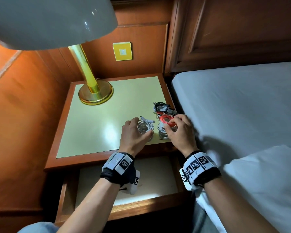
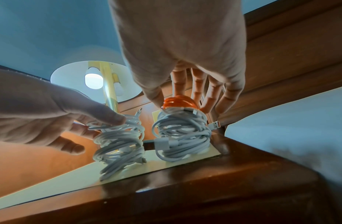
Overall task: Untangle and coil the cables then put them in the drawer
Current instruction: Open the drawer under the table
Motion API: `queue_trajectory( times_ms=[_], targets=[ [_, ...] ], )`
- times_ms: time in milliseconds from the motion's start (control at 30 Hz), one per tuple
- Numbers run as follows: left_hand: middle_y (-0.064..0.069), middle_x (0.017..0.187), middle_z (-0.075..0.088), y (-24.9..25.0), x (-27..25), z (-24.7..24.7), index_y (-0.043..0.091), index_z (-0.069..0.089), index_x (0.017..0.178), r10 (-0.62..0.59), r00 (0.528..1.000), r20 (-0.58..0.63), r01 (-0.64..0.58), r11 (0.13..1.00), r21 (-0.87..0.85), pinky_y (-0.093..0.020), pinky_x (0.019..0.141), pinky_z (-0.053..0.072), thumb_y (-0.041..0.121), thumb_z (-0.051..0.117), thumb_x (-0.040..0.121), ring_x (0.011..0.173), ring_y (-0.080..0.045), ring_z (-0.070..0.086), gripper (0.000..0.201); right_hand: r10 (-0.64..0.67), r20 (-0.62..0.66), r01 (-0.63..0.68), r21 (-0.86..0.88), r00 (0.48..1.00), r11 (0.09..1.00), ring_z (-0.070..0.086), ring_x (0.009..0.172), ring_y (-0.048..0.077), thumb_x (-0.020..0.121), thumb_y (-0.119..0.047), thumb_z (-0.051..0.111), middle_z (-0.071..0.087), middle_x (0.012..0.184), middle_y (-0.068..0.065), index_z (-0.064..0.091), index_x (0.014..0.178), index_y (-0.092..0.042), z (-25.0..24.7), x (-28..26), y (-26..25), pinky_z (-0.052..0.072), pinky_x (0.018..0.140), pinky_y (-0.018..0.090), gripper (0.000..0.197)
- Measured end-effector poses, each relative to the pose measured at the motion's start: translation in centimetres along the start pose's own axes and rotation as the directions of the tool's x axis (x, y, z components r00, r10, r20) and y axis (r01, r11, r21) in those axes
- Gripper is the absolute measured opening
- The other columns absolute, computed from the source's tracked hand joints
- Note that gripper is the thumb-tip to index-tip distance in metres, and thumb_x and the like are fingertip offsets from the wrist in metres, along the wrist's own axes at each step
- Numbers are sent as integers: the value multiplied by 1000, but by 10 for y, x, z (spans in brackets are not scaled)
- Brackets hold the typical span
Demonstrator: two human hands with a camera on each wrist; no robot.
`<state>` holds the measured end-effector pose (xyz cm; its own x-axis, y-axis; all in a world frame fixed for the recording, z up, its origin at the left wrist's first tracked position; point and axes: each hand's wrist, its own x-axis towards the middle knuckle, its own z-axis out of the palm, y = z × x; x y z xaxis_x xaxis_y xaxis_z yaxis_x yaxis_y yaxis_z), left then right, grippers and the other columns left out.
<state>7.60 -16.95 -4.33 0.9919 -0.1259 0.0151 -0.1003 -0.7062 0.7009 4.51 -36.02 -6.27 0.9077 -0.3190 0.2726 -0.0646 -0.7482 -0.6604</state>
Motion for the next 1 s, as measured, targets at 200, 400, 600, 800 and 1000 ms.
queue_trajectory(
  times_ms=[200, 400, 600, 800, 1000],
  targets=[
    [-12, 127, 59, -3, -4, -3, 13, 53, 138, 27, 999, -33, -28, 999, -23, -36, 95, 47, 46, 78, 78, 119, -27, 51, 72, -48, -23, 49, 49, 999, 998, 62, 94, 26, 85, -25, 72, 64, 102, 1, 69, 83, -13, -1, -4, 1, 55, 83, 43, 13],
    [-12, 130, 59, -4, -9, -11, 13, 53, 138, 72, 994, -77, -76, 996, -54, -28, 95, 39, 41, 80, 79, 121, -26, 51, 70, -108, -104, 117, 87, 989, 989, 59, 88, 15, 85, -12, 74, 66, 95, 3, 68, 82, -9, -11, -8, -9, 41, 83, 14, 7],
    [-12, 130, 61, -3, -16, -23, 11, 54, 138, 114, 984, -137, -125, 989, -78, -23, 96, 39, 36, 82, 79, 120, -24, 55, 70, -167, -179, 187, 100, 970, 977, 61, 92, 13, 85, -11, 74, 69, 95, 3, 70, 85, -9, -25, -12, -19, 43, 87, 17, 5],
    [-11, 127, 64, -1, -32, -44, 10, 56, 137, 150, 967, -205, -173, 979, -103, -19, 91, 40, 37, 85, 78, 113, -19, 59, 71, -201, -186, 229, 142, 962, 963, 63, 92, 14, 88, -17, 71, 68, 96, 0, 70, 87, -11, -33, -27, -34, 50, 86, 25, 6],
    [-9, 122, 66, -10, -55, -69, 10, 58, 134, 177, 949, -260, -208, 973, -99, -21, 89, 44, 39, 85, 77, 106, -12, 59, 69, -253, -171, 285, 197, 952, 938, 61, 91, 9, 88, -17, 70, 67, 96, 0, 70, 89, -9, -32, -48, -54, 46, 88, 16, 8]
  ],
)
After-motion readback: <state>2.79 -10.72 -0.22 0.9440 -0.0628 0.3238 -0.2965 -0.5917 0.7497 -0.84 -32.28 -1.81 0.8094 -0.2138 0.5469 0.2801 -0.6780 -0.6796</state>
